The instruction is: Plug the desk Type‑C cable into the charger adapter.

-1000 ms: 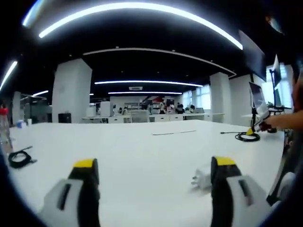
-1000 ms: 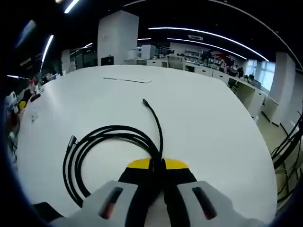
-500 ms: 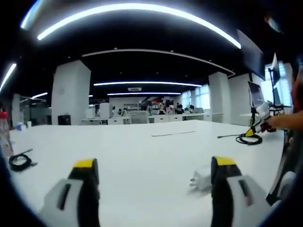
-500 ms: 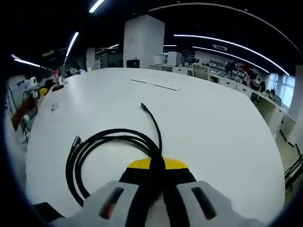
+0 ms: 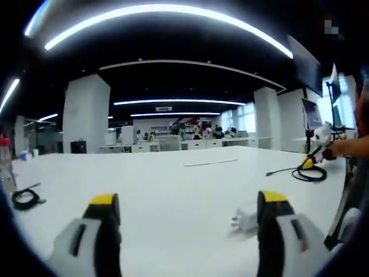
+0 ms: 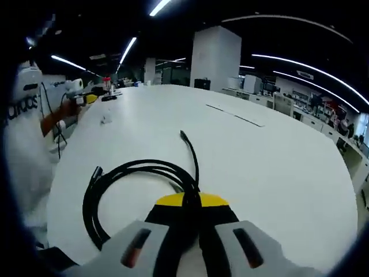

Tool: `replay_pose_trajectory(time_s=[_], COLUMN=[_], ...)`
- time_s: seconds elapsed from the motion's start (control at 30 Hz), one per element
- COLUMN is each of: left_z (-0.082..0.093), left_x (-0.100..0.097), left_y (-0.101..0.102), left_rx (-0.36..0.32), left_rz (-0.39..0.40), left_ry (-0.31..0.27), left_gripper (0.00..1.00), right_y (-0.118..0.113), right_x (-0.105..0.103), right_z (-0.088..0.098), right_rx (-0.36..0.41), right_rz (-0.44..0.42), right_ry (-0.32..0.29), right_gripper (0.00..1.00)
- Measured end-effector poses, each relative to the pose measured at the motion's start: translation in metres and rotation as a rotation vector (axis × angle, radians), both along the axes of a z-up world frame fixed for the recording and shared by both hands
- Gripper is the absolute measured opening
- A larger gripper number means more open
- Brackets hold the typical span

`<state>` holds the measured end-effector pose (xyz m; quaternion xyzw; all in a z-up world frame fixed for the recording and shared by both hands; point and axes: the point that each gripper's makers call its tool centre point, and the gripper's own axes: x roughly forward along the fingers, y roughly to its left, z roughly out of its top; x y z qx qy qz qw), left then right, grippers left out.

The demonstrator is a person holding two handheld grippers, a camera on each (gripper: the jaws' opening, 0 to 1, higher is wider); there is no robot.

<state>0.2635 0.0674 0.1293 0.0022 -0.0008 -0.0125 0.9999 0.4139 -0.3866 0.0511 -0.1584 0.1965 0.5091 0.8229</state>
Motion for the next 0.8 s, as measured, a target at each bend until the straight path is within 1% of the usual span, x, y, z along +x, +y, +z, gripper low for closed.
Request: replay_pose_trajectory(time_s=[0.03, 0.07, 0.13, 0.27, 0.43, 0.5, 0.53, 0.73, 0.8], left_z=[0.000, 0.000, 0.000, -0.001, -0.001, -0.001, -0.001, -0.001, -0.001], left_x=[0.000, 0.000, -0.001, -0.001, -0.001, -0.002, -0.003, -0.004, -0.004], left_y=[0.000, 0.000, 0.001, 0.002, 0.002, 0.002, 0.003, 0.006, 0.006], left_rx=[0.002, 0.002, 0.005, 0.005, 0.006, 0.006, 0.006, 0.007, 0.009], left_rz=[0.001, 0.002, 0.003, 0.006, 0.006, 0.007, 0.007, 0.014, 0.014], left_ry=[0.001, 0.000, 0.002, 0.003, 0.003, 0.003, 0.002, 0.000, -0.001], left_gripper=[0.99, 0.99, 1.00, 1.00, 1.00, 0.99, 0.99, 0.99, 0.99], right_y=[0.003, 0.005, 0.018, 0.030, 0.037, 0.041, 0.051, 0.061, 0.068], right_x=[-0.002, -0.004, -0.016, -0.031, -0.035, -0.038, -0.048, -0.058, -0.065], right_z=[-0.001, 0.000, 0.002, 0.004, 0.005, 0.002, 0.002, 0.005, 0.006], right_rx=[-0.005, -0.002, 0.017, 0.022, 0.027, 0.014, 0.013, 0.014, 0.011], right_rz=[0.022, 0.033, 0.076, 0.132, 0.152, 0.166, 0.211, 0.282, 0.316], right_ry=[-0.005, -0.007, -0.011, -0.013, -0.015, -0.012, -0.006, -0.022, -0.026], right_gripper=[0.05, 0.03, 0.03, 0.03, 0.03, 0.03, 0.03, 0.03, 0.03])
